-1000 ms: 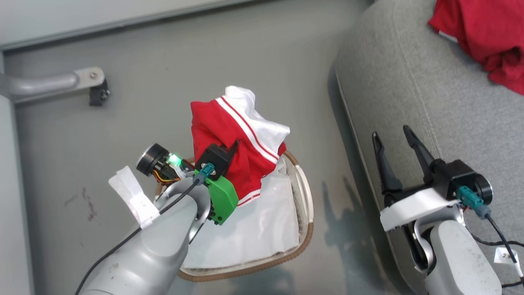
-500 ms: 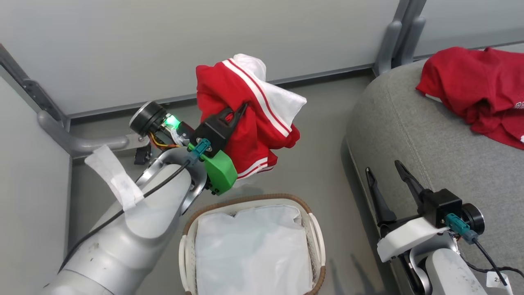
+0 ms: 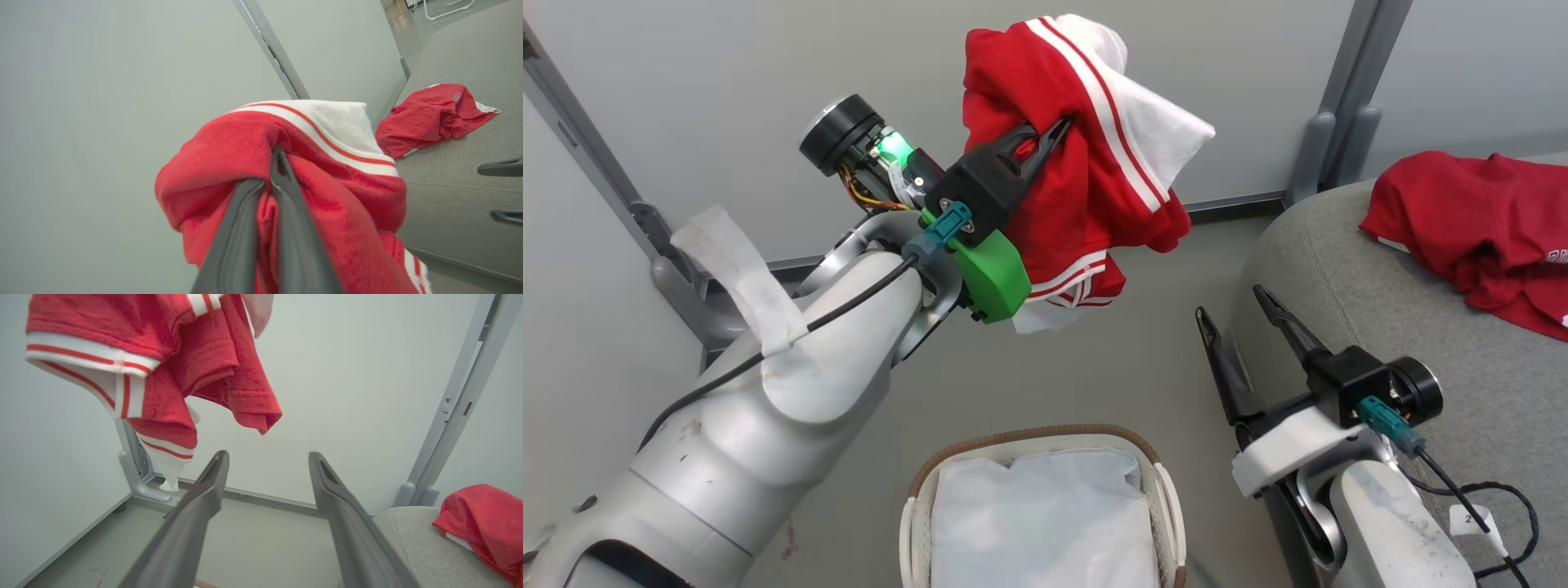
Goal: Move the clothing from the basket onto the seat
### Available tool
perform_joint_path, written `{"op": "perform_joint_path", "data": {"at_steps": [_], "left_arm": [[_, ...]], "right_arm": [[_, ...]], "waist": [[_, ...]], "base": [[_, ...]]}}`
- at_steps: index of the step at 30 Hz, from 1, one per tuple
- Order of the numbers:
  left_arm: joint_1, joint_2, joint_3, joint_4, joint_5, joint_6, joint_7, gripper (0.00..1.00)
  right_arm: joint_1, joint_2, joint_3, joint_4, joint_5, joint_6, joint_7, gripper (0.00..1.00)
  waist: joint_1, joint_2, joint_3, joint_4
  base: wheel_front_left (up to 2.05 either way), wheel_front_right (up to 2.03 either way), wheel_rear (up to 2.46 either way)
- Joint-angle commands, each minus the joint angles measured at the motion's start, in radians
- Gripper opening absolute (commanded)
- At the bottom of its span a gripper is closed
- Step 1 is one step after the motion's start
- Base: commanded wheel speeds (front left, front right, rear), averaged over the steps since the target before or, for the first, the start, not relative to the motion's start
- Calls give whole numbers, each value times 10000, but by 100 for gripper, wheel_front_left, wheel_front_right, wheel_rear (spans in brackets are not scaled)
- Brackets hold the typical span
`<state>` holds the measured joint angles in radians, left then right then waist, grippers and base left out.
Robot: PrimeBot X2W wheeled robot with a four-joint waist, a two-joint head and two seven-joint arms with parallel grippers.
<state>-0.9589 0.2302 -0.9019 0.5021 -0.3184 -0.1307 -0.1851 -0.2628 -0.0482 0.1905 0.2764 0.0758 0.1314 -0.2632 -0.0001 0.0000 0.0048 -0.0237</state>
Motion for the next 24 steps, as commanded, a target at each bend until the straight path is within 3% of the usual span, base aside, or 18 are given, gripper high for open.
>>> {"op": "perform_joint_path", "data": {"at_steps": [1, 9, 16, 23, 24], "left_arm": [[-203, 11, -35, -117, -112, 6, 36, 0], [-148, -18, -400, -724, -285, 6, 160, 0], [90, -11, -803, -996, -571, 6, 211, 0], [234, -37, -1101, -981, -789, 6, 128, 0], [274, -18, -1120, -950, -820, 5, 102, 0]], "right_arm": [[-222, -41, 117, 33, -60, -14, -24, 100], [-1403, -44, 226, 575, -568, -14, -24, 100], [-2317, -36, 373, 2097, -1341, -14, -24, 100], [-3181, -44, 790, 3030, -1349, -14, -24, 100], [-3297, -48, 816, 3012, -1294, -14, -24, 49]], "waist": [[1, 0, -10, 36], [1, 0, -27, 227], [1, 0, -53, 435], [1, 0, -63, 538], [1, 0, -67, 541]], "base": [[0, 0, 0], [0, 0, 0], [0, 0, 0], [0, 0, 0], [0, 0, 0]]}}
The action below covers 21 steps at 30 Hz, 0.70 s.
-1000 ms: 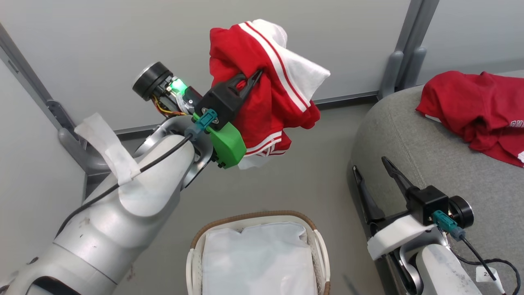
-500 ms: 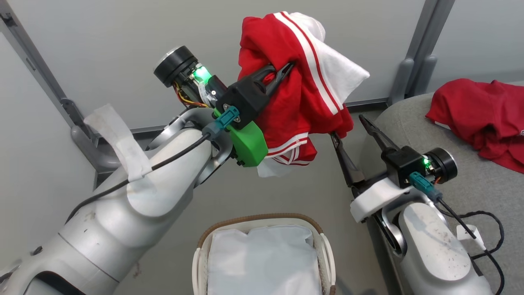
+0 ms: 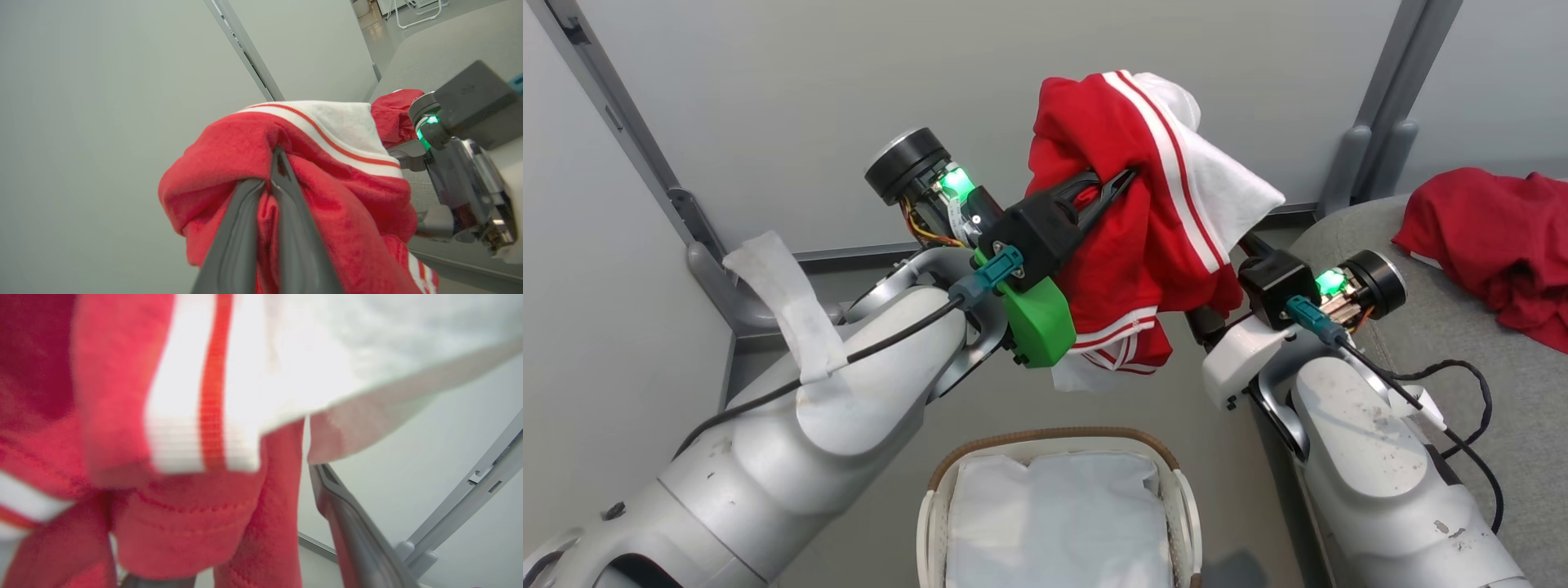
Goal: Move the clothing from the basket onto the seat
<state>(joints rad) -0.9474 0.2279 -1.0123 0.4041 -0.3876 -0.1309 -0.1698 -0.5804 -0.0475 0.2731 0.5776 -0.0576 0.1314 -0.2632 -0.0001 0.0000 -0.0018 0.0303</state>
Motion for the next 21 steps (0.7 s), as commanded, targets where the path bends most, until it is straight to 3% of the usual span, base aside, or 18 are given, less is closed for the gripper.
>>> {"op": "perform_joint_path", "data": {"at_steps": [1, 2, 14, 15, 16, 19, 20, 21], "left_arm": [[198, 28, -19, 66, -143, 10, -77, 0], [224, 50, -19, 93, -147, 18, -94, 0], [876, 269, 124, 552, -768, 106, -395, 0], [962, 278, 144, 613, -835, 97, -464, 24], [1044, 285, 150, 671, -877, 92, -507, 31], [1355, 237, 206, 848, -989, 171, -692, 65], [1469, 196, 213, 899, -1004, 210, -732, 70], [1655, 110, 263, 947, -1091, 264, -791, 100]], "right_arm": [[-152, -53, 22, -17, 66, -14, -24, 25], [-137, -47, 52, -46, 112, -14, -24, 0], [182, -48, 106, -764, 354, -14, -24, 0], [180, -48, 67, -836, 361, -14, -24, 0], [190, -48, 34, -886, 358, -14, -24, 0], [198, -47, -95, -1074, 315, -14, -24, 0], [201, -50, -146, -1130, 299, -14, -24, 0], [209, -48, -213, -1198, 285, -14, -24, 0]], "waist": [[1, 0, -8, 0], [1, 0, -14, -3], [1, 0, 35, -196], [1, 0, 47, -212], [1, 0, 56, -224], [1, 0, 96, -264], [1, 0, 107, -275], [1, 0, 123, -284]], "base": [[0, 0, 0], [0, 0, 0], [0, 0, 0], [0, 0, 0], [0, 0, 0], [0, 0, 0], [0, 0, 0], [0, 0, 0]]}}
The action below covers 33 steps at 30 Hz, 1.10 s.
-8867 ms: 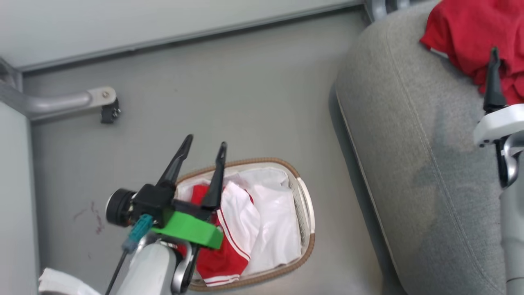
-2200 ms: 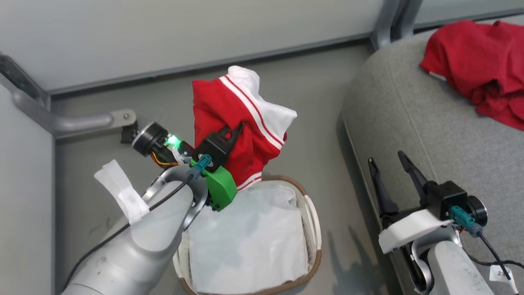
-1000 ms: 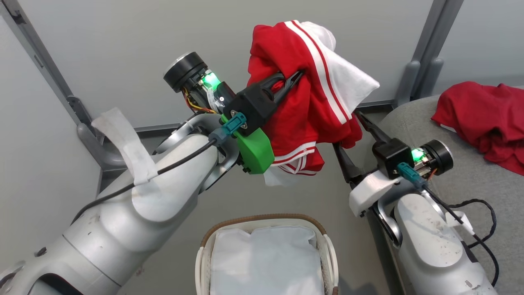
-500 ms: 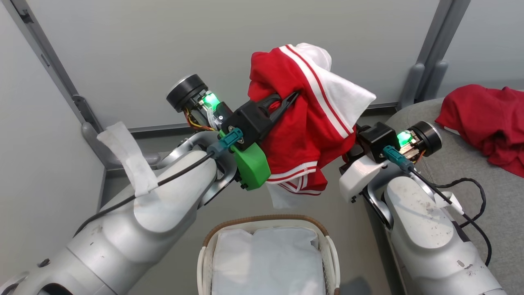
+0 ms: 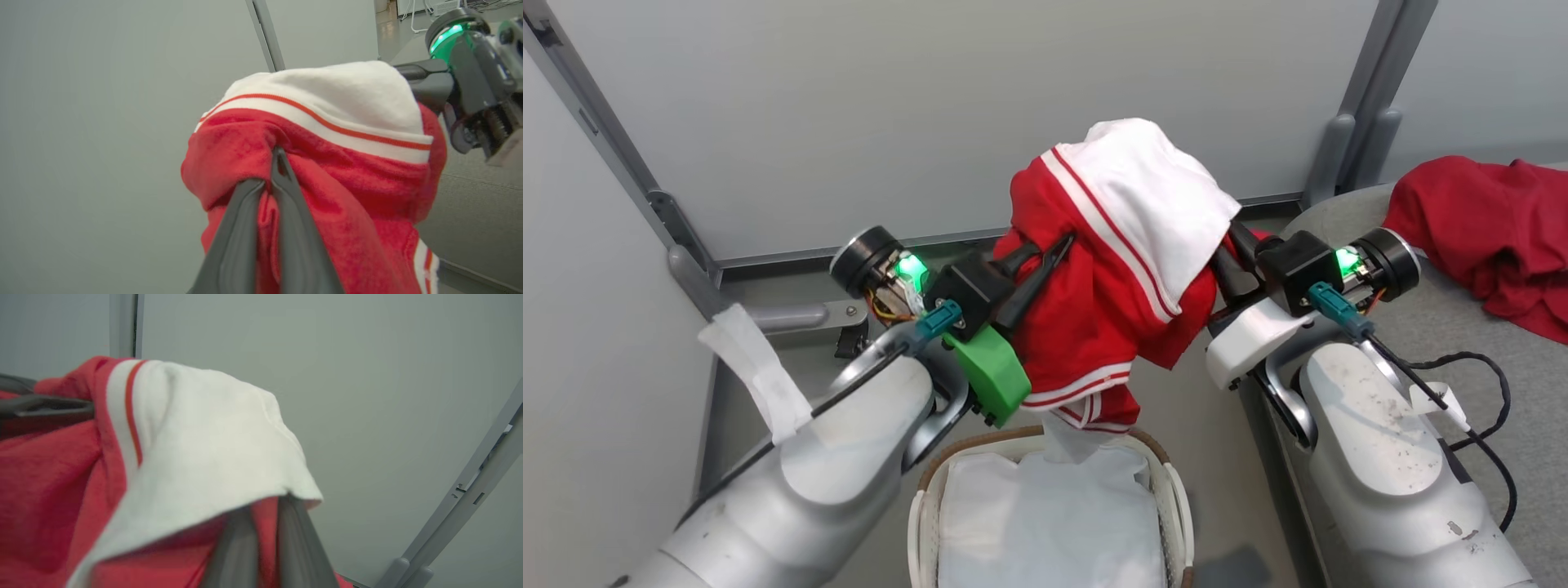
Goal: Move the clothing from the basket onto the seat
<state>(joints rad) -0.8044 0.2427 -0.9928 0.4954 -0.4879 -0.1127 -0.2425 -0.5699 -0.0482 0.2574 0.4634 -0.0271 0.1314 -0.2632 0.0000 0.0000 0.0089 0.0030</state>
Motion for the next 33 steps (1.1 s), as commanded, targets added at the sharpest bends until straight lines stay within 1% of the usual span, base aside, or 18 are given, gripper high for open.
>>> {"op": "perform_joint_path", "data": {"at_steps": [1, 5, 7, 16, 20, 24, 28, 33], "left_arm": [[374, -126, 112, 55, -148, 110, -103, 100], [1126, -423, 378, 63, -263, 345, -233, 100], [1567, -601, 633, -161, -271, 418, -230, 100], [3490, -998, 1820, -591, 345, 244, -231, 100], [3984, -1169, 2377, -650, 645, 165, -232, 100], [4344, -1350, 2733, -691, 1018, 72, -232, 100], [4501, -1512, 2953, -771, 1340, -27, -233, 100], [4618, -1627, 3145, -965, 1684, -107, -221, 100]], "right_arm": [[114, -41, -103, -116, -20, -14, -24, 0], [177, -41, -354, -376, -59, -14, -24, 0], [214, -39, -492, -533, -72, -14, -24, 0], [449, -41, -1005, -1172, -211, -14, -24, 0], [479, -39, -1195, -1287, -303, -14, -24, 0], [506, -41, -1460, -1391, -387, -14, -24, 0], [430, -44, -1768, -1500, -464, -14, -24, 0], [198, -74, -2094, -1683, -676, -14, -24, 0]], "waist": [[0, 0, 31, -15], [0, 0, 96, -22], [0, 0, 139, -28], [0, 0, 368, -110], [0, 0, 474, -157], [0, 0, 588, -238], [0, 0, 753, -495], [0, 0, 952, -1180]], "base": [[0, 0, 0], [0, 0, 0], [0, 0, 0], [0, 0, 0], [0, 0, 0], [0, 0, 0], [0, 0, 0], [0, 0, 0]]}}
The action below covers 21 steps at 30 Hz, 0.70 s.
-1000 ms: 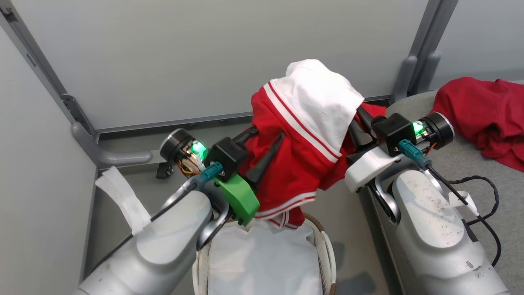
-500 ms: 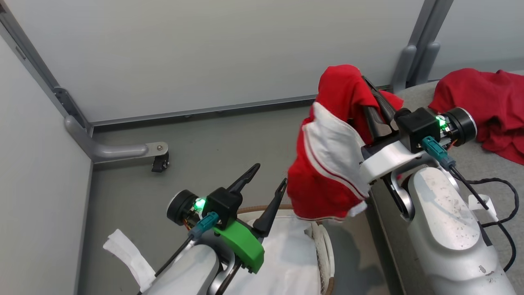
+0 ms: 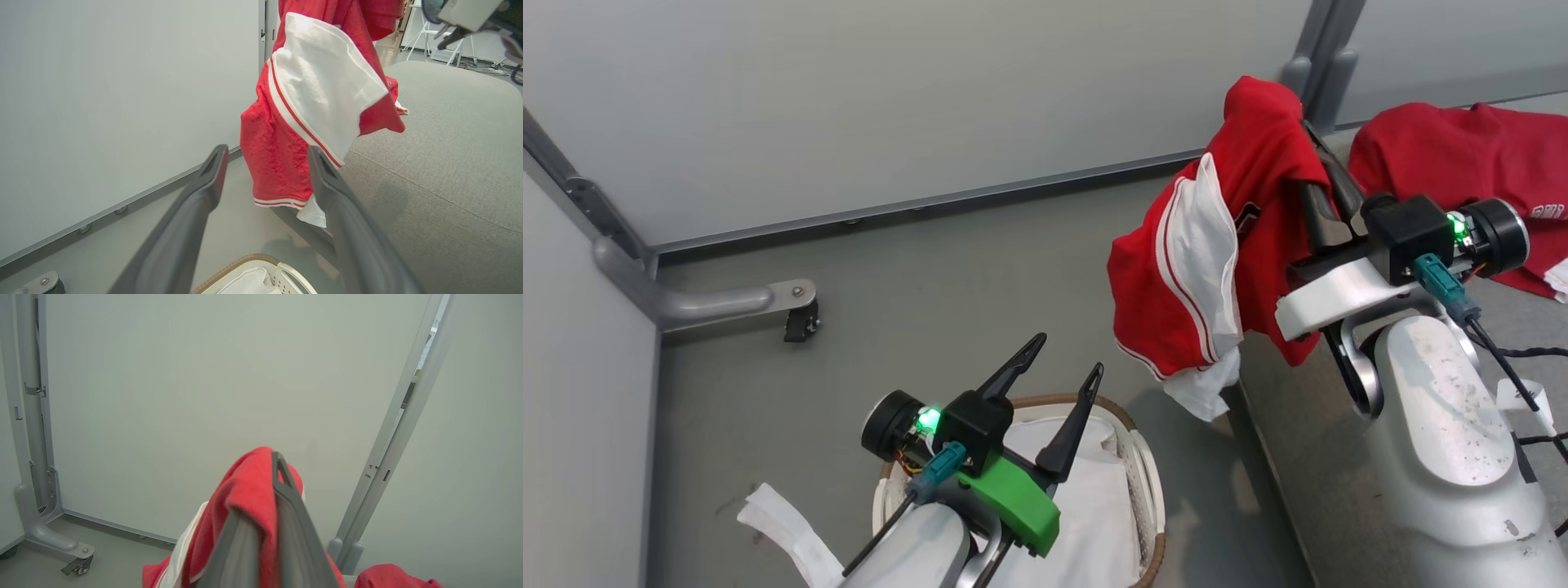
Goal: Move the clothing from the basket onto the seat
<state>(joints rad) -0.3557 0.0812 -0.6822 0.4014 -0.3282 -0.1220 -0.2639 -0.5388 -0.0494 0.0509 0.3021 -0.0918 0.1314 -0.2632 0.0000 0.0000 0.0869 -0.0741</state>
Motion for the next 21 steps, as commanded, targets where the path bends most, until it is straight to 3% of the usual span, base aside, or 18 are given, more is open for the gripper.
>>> {"op": "perform_joint_path", "data": {"at_steps": [1, 12, 21], "left_arm": [[139, -28, 72, -73, 123, -26, -6, 100], [179, -66, 282, -370, 559, -86, -7, 100], [-115, 138, 185, -585, 563, -93, -7, 100]], "right_arm": [[-144, -96, -66, -105, -75, -14, -24, 0], [-374, -656, -435, -405, -230, -14, -24, 0], [-138, -687, -807, -517, -105, -14, -23, 0]], "waist": [[0, 0, 212, -569], [0, 0, 686, -2620], [0, 0, 1153, -3496]], "base": [[0, 0, 0], [0, 0, 0], [0, 0, 0]]}}
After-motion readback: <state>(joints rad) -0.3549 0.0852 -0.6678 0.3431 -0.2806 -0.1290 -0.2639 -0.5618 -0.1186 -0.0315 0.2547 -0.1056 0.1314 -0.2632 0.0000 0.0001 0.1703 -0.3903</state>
